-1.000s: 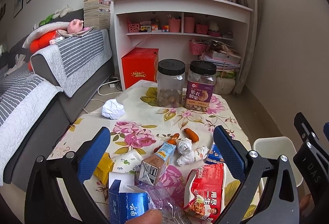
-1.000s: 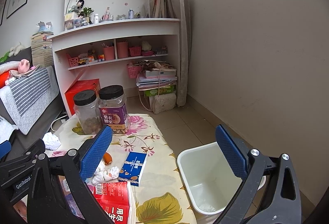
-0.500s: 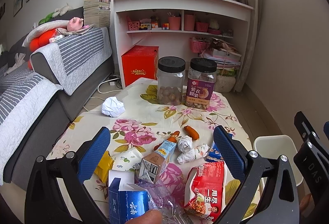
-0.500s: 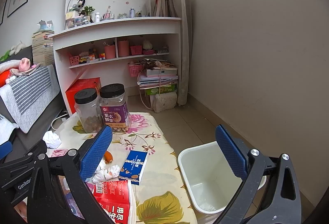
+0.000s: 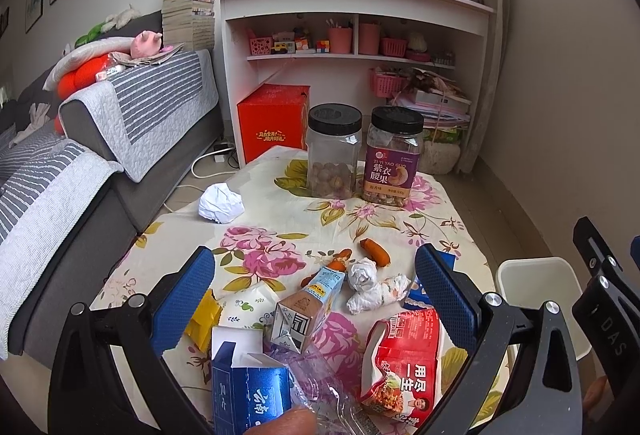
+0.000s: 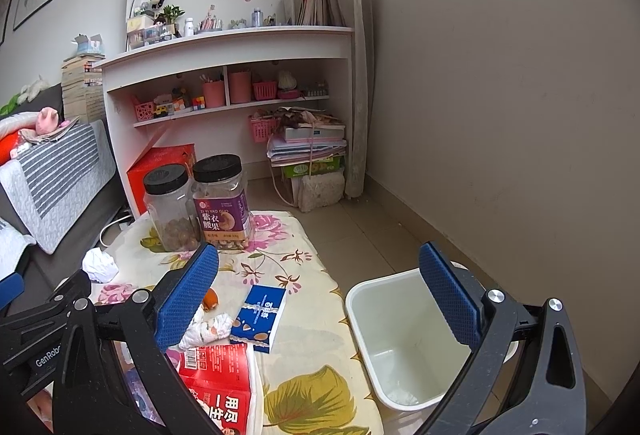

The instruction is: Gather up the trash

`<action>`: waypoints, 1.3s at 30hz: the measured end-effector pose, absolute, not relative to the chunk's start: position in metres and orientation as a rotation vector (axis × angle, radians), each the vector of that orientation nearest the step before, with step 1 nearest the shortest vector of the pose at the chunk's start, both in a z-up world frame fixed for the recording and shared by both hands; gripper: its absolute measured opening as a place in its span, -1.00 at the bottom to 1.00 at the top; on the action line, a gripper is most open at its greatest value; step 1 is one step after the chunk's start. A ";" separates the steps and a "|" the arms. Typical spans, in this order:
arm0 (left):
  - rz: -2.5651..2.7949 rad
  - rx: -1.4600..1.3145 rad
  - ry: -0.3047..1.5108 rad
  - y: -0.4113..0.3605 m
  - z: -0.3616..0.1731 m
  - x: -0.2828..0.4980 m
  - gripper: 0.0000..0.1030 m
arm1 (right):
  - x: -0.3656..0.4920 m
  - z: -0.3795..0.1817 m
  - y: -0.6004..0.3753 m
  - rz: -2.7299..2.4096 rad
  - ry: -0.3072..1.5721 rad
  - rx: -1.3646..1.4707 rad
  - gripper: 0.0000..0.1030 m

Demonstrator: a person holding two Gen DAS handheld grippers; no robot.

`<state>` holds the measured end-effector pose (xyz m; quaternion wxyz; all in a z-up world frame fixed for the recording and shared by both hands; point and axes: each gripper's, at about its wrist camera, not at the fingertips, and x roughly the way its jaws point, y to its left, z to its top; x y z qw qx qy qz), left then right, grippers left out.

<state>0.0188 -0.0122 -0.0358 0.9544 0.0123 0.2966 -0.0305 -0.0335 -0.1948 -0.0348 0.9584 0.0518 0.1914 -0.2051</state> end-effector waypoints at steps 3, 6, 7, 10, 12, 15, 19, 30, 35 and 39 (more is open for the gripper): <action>-0.059 0.033 0.612 -0.014 -0.037 0.020 0.89 | -0.033 -0.037 -0.195 -0.412 0.400 0.106 0.87; -0.051 0.042 0.628 -0.015 -0.039 0.021 0.89 | -0.032 -0.039 -0.195 -0.408 0.415 0.110 0.87; -0.049 0.045 0.634 -0.015 -0.040 0.021 0.89 | -0.031 -0.040 -0.195 -0.404 0.425 0.113 0.87; -0.042 0.053 0.666 -0.015 -0.046 0.023 0.89 | -0.029 -0.045 -0.196 -0.395 0.460 0.119 0.87; -0.044 0.053 0.686 -0.014 -0.049 0.023 0.89 | -0.028 -0.048 -0.196 -0.390 0.480 0.123 0.87; -0.043 0.057 0.710 -0.013 -0.053 0.023 0.89 | -0.027 -0.053 -0.196 -0.384 0.508 0.123 0.87; -0.033 0.070 0.753 -0.013 -0.061 0.025 0.89 | -0.024 -0.060 -0.196 -0.379 0.552 0.128 0.87; -0.004 0.126 1.032 0.019 -0.106 0.056 0.89 | 0.000 -0.098 -0.202 -0.286 0.818 0.225 0.87; -0.002 -0.009 1.170 0.063 -0.129 0.085 0.89 | 0.012 -0.115 -0.203 -0.236 0.925 0.313 0.87; 0.018 -0.231 1.252 0.102 -0.145 0.107 0.89 | 0.017 -0.119 -0.199 -0.231 0.943 0.319 0.87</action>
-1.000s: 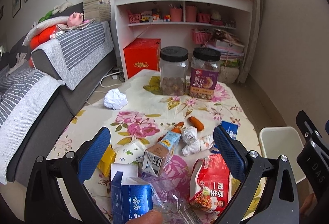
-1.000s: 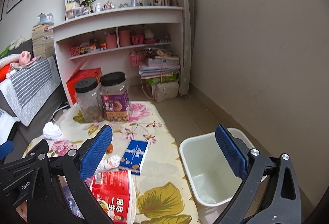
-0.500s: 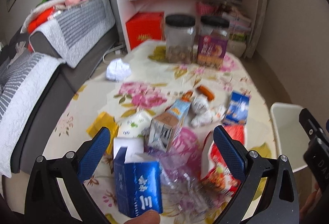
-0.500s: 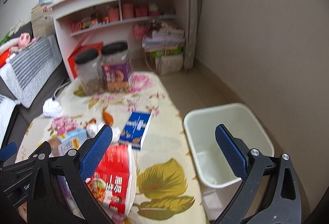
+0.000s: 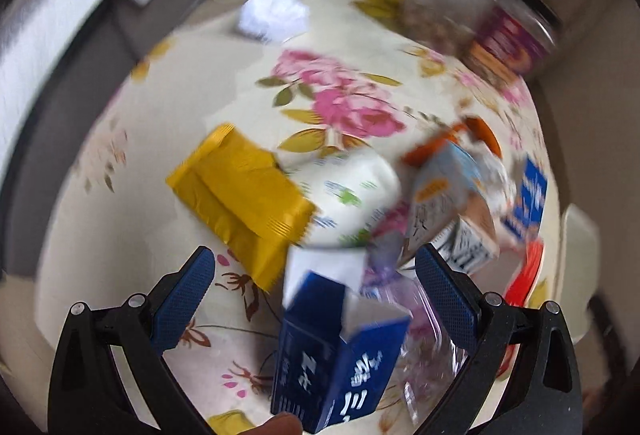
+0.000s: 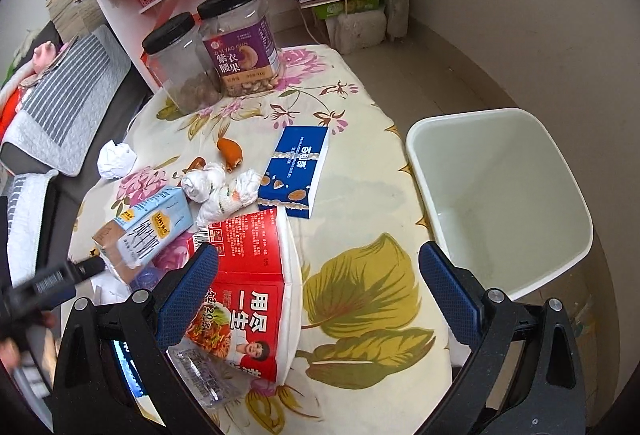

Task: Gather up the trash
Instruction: 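Grasp the yellow snack packet with the left gripper while the right grasps the red noodle bag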

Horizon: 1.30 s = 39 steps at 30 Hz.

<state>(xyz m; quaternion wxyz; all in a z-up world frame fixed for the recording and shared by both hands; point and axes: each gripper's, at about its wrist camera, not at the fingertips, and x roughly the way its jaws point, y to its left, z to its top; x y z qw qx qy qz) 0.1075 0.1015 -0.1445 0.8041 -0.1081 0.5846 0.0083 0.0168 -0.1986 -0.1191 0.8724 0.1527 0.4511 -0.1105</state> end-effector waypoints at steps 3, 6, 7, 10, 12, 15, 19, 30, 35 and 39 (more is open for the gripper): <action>0.067 -0.397 1.269 0.126 -0.154 0.117 0.89 | 0.021 -0.120 -0.193 -0.232 0.938 0.296 0.87; 0.085 -0.558 1.273 0.144 -0.163 0.125 0.89 | 0.027 -0.121 -0.188 -0.225 0.939 0.272 0.87; 0.087 -0.598 1.278 0.148 -0.165 0.127 0.89 | 0.028 -0.122 -0.186 -0.222 0.944 0.267 0.87; 0.126 -0.705 1.265 0.158 -0.171 0.133 0.89 | 0.034 -0.127 -0.183 -0.213 0.963 0.268 0.87; 0.157 -0.707 1.273 0.161 -0.178 0.139 0.89 | 0.037 -0.129 -0.181 -0.208 0.972 0.269 0.87; 0.196 -0.764 1.326 0.167 -0.193 0.143 0.89 | 0.041 -0.133 -0.177 -0.198 0.985 0.260 0.87; 0.224 -0.828 1.352 0.177 -0.207 0.144 0.80 | 0.048 -0.142 -0.168 -0.171 1.023 0.240 0.87; 0.150 -0.689 1.302 0.175 -0.186 0.142 -0.10 | 0.067 -0.171 -0.150 -0.102 1.137 0.305 0.87; 0.122 -0.601 1.211 0.171 -0.157 0.136 -0.15 | 0.073 -0.178 -0.146 -0.048 1.180 0.352 0.87; 0.087 -0.505 1.124 0.160 -0.132 0.133 -0.15 | 0.078 -0.185 -0.148 -0.024 1.214 0.421 0.87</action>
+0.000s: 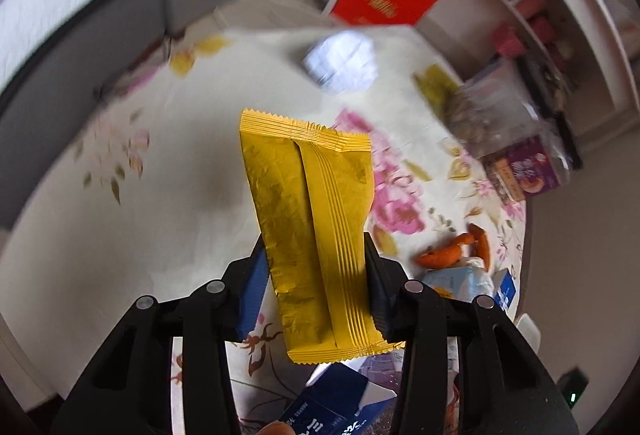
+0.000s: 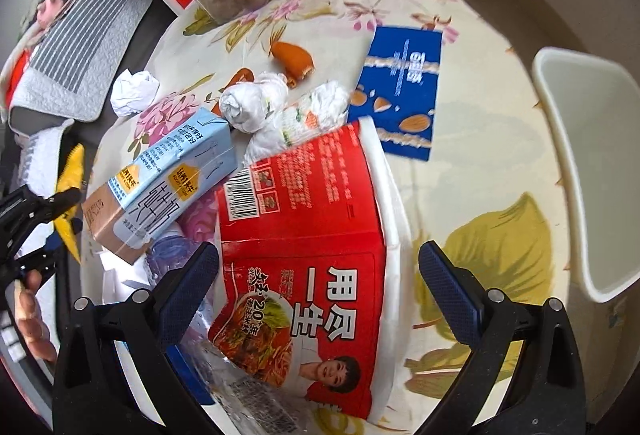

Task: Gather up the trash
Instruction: 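Grasp the yellow snack packet with the left gripper while the right grasps the red noodle bag, then drop the red noodle bag into the white bin with the right gripper while the left holds the packet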

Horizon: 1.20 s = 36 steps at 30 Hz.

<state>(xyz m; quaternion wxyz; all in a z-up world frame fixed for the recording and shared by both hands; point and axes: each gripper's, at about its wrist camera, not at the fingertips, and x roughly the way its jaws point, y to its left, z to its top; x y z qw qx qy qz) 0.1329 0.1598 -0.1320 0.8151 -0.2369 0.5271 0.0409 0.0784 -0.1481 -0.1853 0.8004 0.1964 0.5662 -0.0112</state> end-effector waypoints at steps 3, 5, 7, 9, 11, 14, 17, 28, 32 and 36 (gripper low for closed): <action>0.055 -0.429 1.073 0.147 -0.117 0.129 -0.15 | 0.083 -0.187 -0.145 -0.022 1.212 0.419 0.87; 0.038 -0.386 1.049 0.140 -0.110 0.126 -0.15 | 0.087 -0.186 -0.142 -0.013 1.209 0.404 0.87; 0.027 -0.344 1.028 0.133 -0.106 0.124 -0.15 | 0.090 -0.187 -0.139 0.002 1.208 0.405 0.87; 0.022 -0.296 1.009 0.126 -0.103 0.122 -0.15 | 0.092 -0.188 -0.138 0.017 1.206 0.412 0.81; 0.016 -0.268 0.995 0.121 -0.101 0.119 -0.15 | 0.092 -0.186 -0.136 0.025 1.196 0.409 0.78; 0.001 -0.245 0.981 0.116 -0.099 0.117 -0.15 | 0.091 -0.182 -0.135 0.031 1.178 0.389 0.75; -0.015 -0.235 0.965 0.112 -0.096 0.115 -0.15 | 0.091 -0.179 -0.136 0.028 1.168 0.389 0.75; -0.073 -0.139 0.870 0.074 -0.070 0.097 -0.15 | 0.073 -0.141 -0.164 -0.014 1.041 0.383 0.75; -0.098 -0.104 0.844 0.055 -0.064 0.088 -0.15 | 0.065 -0.128 -0.183 -0.048 0.996 0.402 0.75; -0.126 -0.070 0.820 0.036 -0.060 0.080 -0.15 | 0.053 -0.114 -0.208 -0.099 0.942 0.422 0.76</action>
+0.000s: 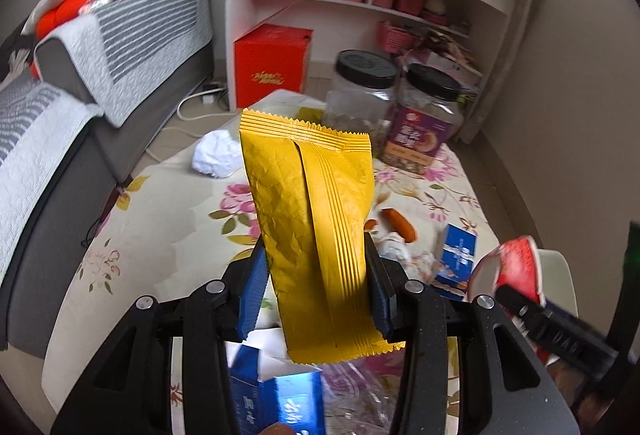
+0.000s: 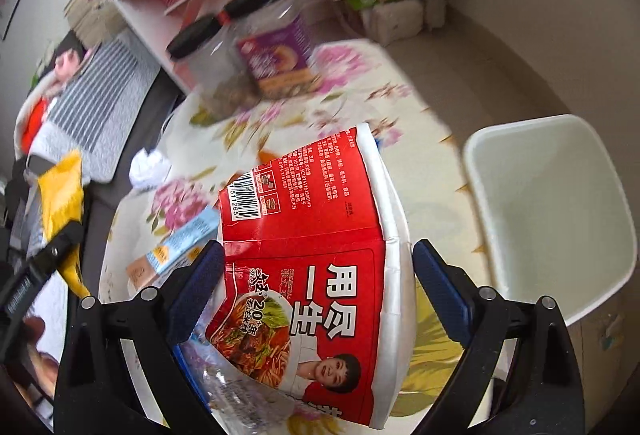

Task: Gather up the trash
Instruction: 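Drop the red noodle bag into the white bin with the right gripper while the left holds the packet, then lower the yellow packet over the white bin and open the left gripper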

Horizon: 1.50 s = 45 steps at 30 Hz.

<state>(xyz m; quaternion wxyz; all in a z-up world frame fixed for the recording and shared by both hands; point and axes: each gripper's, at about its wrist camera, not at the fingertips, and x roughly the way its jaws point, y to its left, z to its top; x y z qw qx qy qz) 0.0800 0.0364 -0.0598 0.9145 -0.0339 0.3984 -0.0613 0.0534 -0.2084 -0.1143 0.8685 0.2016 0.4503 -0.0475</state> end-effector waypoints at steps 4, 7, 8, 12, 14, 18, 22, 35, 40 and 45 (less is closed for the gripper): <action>-0.160 -0.038 0.804 0.014 -0.058 0.072 -0.15 | 0.040 -0.100 -0.237 -0.178 0.877 0.429 0.76; -0.183 -0.021 0.799 -0.001 -0.058 0.066 -0.15 | 0.032 -0.094 -0.258 -0.234 0.845 0.434 0.76; -0.194 -0.015 0.799 -0.007 -0.058 0.065 -0.15 | 0.028 -0.092 -0.265 -0.258 0.836 0.435 0.76; -0.233 -0.002 0.799 -0.028 -0.059 0.060 -0.15 | 0.016 -0.088 -0.292 -0.365 0.809 0.421 0.77; -0.261 0.000 0.806 -0.041 -0.062 0.057 -0.15 | 0.010 -0.087 -0.307 -0.422 0.799 0.408 0.77; -0.314 0.014 0.823 -0.068 -0.066 0.050 -0.15 | 0.005 -0.087 -0.332 -0.514 0.807 0.366 0.80; -0.381 0.033 0.831 -0.106 -0.067 0.044 -0.15 | 0.001 -0.087 -0.352 -0.591 0.821 0.357 0.84; -0.541 0.029 0.914 -0.214 -0.085 0.035 -0.14 | -0.040 -0.064 -0.411 -0.746 0.722 0.464 0.86; -0.589 0.027 0.961 -0.247 -0.096 0.034 -0.13 | -0.051 -0.058 -0.424 -0.770 0.693 0.494 0.86; -0.651 -0.011 1.012 -0.270 -0.101 0.043 0.28 | -0.058 -0.055 -0.436 -0.793 0.666 0.534 0.86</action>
